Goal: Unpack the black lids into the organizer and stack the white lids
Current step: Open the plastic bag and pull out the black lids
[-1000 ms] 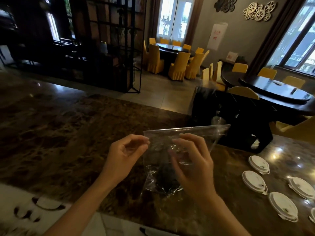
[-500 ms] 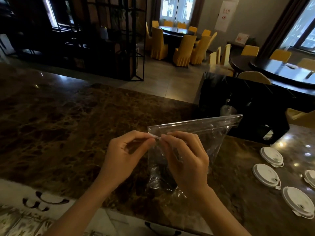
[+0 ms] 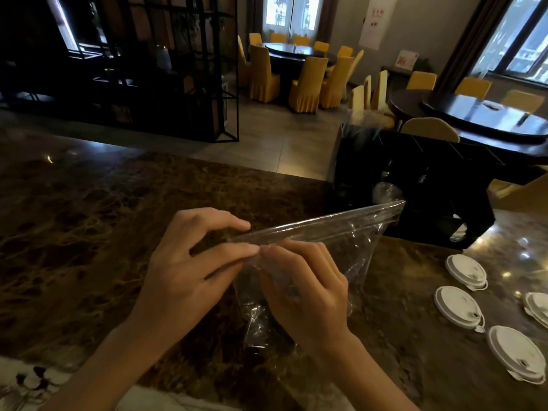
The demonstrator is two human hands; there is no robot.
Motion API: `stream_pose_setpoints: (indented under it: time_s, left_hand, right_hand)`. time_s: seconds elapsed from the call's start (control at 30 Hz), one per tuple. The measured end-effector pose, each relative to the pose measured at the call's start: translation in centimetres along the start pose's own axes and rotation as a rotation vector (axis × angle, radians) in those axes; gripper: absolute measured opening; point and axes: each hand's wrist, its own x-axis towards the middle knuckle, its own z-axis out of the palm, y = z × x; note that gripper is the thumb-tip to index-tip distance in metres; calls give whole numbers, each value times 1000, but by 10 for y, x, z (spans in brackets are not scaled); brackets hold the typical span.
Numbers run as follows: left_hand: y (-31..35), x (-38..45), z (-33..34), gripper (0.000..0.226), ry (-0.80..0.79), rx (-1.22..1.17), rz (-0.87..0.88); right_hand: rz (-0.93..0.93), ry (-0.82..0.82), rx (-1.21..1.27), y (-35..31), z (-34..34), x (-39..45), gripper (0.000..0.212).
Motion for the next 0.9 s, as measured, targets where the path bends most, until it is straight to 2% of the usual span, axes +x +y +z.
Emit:
stream_pose_setpoints:
  time_s: [0.23, 0.5, 0.6, 0.7, 0.9]
  left_hand:
    - [-4, -4, 5, 18, 17, -14, 8]
    - [-3, -2, 4, 15, 54, -27, -12]
    - [1, 2, 6, 24, 0, 12, 29]
    - [3, 6, 9, 19, -45, 43, 83]
    - [7, 11, 11, 13, -13, 29, 41]
  right_hand:
    - [-22, 44, -101, 18, 2, -5, 7]
    - [2, 35, -24, 23, -7, -5, 11]
    - [-6, 36, -20, 21, -10, -3, 14]
    - [-4, 15, -8, 22, -12, -3, 16]
    - [189, 49, -24, 25, -16, -13, 26]
